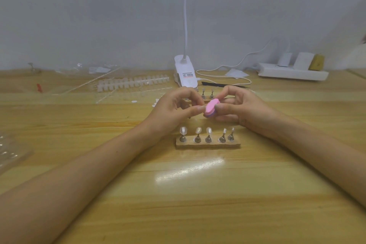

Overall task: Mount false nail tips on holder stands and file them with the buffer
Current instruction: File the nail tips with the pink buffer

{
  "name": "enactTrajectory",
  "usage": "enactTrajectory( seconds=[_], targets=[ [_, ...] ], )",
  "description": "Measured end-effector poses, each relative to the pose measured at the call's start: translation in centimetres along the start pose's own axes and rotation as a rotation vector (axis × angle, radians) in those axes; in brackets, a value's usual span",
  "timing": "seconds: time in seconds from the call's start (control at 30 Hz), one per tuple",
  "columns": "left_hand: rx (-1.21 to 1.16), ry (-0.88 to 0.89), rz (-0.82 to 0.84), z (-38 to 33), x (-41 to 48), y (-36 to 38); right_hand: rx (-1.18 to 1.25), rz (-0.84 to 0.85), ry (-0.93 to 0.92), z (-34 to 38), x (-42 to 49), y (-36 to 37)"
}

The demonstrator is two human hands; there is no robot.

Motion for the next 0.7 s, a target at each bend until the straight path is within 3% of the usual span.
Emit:
enactTrajectory(
  seconds=[0.17,0.3,0.4,0.53,0.63,0.7],
  targets=[
    [-0.019,-0.018,-0.024,0.22,0.13,-0.15,-0.117,0.077,0.005,-0.04,-0.28,1.06],
    [-0.006,-0.016,-0.008,0.16,0.16,0.00,0.012,-0.067,-0.030,0.26,-0.26,0.19],
    [-0.007,-0.006,-0.020,0.09,0.14,-0.12,-0.101,0.051,0.009,0.07,-0.35,0.98],
    [-0.018,-0.027,-0.016,0.28,0.14,-0.16,0.001,-0.071,-0.029,0.27,-0.26,0.18],
    [-0.018,-0.031,-0.017,0.43,0.15,-0.15,-0.095,0.034,-0.001,0.07,-0.26,0.88],
    [-0.008,-0.024,-0.008,0.35,0.17,0.00,-0.086,-0.007,-0.022,0.07,-0.16,0.73]
  ],
)
Point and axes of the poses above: each hand's wrist, its own x-axis towards the middle knuckle, its own y-axis out of the palm, z = x × y, the point moved 5 cm from there along x, towards the middle knuckle, and after that the axes turned 4 degrees about x, right-handed, at the moved point
